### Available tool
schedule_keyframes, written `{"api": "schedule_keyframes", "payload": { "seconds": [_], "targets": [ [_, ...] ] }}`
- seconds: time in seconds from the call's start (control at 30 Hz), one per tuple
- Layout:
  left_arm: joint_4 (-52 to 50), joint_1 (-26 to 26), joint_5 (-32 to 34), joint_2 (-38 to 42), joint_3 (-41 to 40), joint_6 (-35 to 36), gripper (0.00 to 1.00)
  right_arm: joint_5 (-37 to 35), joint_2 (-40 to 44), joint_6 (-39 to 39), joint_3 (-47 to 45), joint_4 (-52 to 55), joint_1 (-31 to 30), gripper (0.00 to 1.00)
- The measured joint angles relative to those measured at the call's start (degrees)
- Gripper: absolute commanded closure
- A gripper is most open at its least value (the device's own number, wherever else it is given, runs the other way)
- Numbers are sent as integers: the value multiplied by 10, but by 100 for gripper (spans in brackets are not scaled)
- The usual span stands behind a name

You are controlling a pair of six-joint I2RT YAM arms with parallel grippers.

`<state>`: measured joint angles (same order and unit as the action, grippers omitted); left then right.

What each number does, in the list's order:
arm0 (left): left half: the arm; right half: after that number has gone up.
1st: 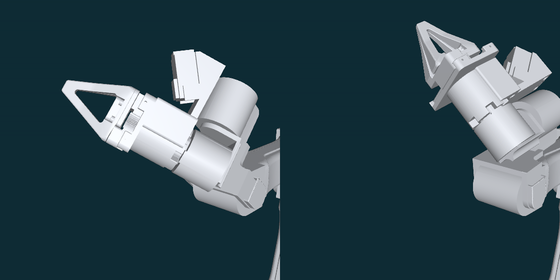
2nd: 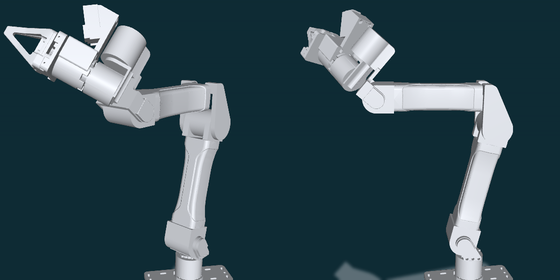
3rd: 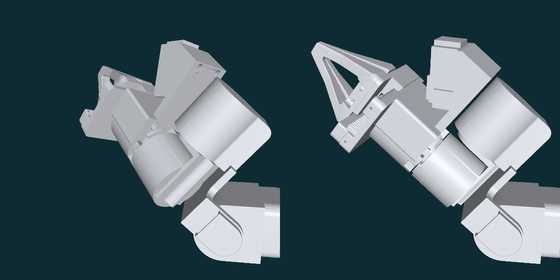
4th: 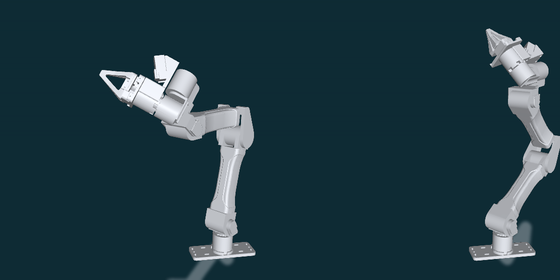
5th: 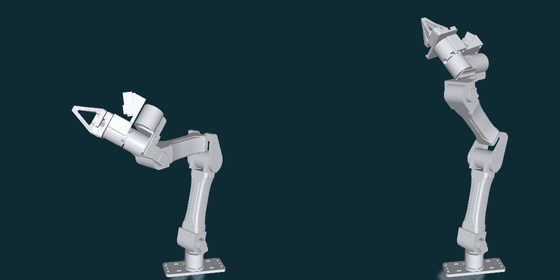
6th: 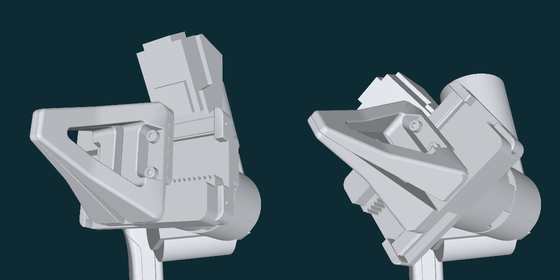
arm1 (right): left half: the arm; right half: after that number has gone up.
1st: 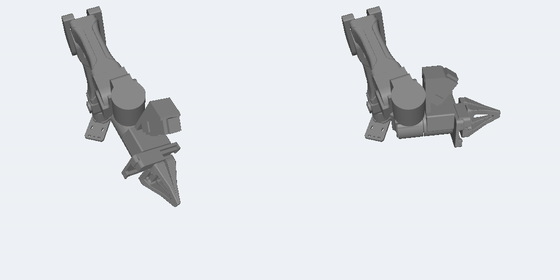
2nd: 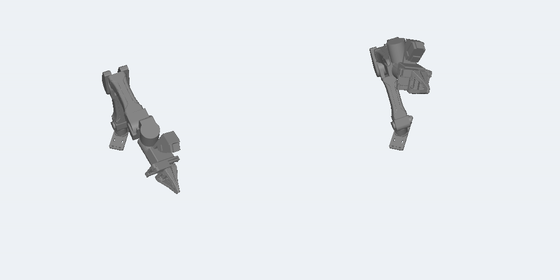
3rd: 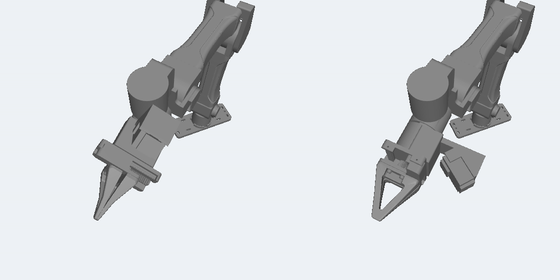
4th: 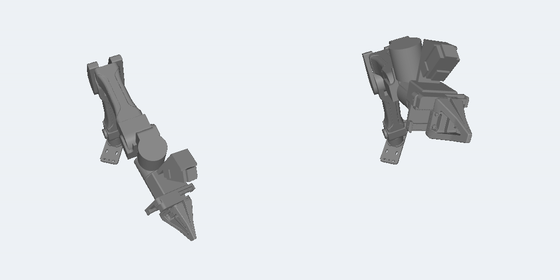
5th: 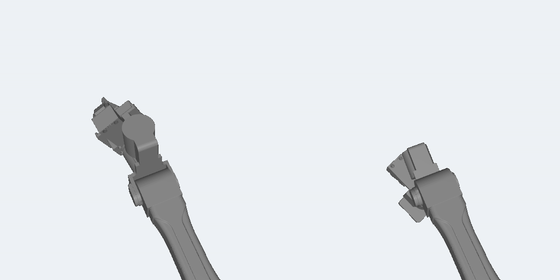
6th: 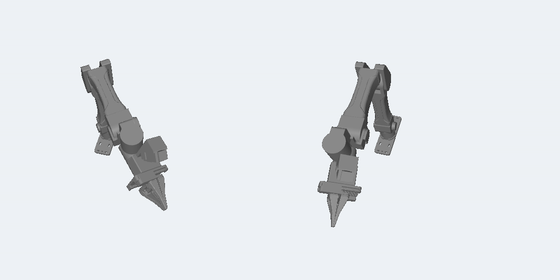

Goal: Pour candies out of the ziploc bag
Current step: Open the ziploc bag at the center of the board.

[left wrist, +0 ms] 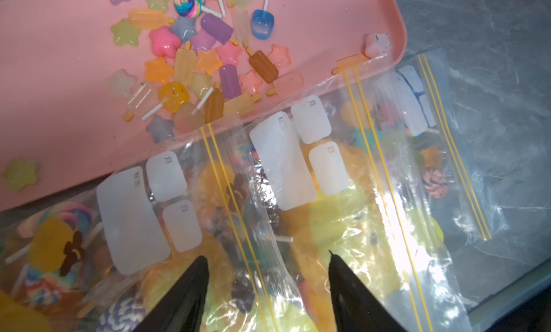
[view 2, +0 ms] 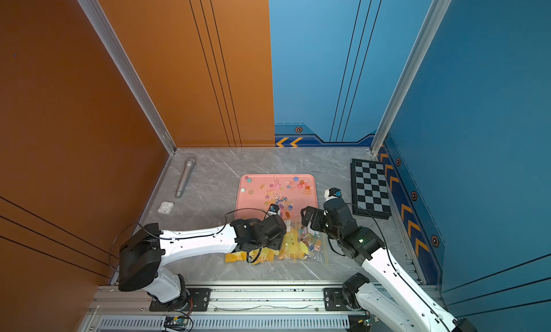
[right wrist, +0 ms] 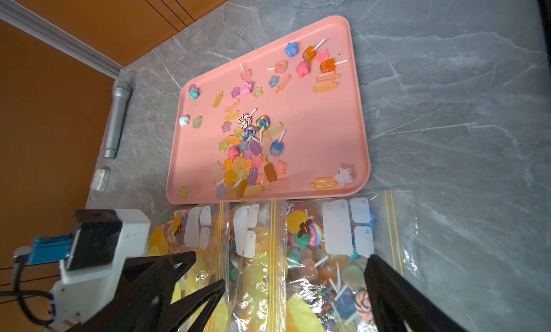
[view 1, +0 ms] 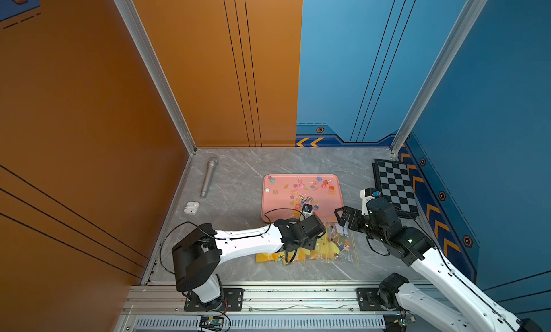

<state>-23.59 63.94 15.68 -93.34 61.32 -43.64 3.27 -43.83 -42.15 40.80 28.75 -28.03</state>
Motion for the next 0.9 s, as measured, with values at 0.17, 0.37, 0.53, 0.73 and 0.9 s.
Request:
{"api": "schedule_keyframes", "payload": {
  "seconds": [0.17,0.37,0.53,0.73,0.9],
  "targets": [
    [-8,-13,-4,-6,5,-7,41,81,54,-30,-47,-56,73,0],
    [-21,-13,-8,-25,33,-10,54,104,36,-30,-47,-64,68,5],
    [-44,-9,-7,-50,55,-8,59,99,31,-29,-47,-64,45,5],
    [-67,-9,-7,-84,82,-9,64,76,-3,-27,-47,-64,16,7],
    [-82,-9,-3,-87,85,-10,68,55,-9,-27,-43,-64,-3,8]
  ]
}}
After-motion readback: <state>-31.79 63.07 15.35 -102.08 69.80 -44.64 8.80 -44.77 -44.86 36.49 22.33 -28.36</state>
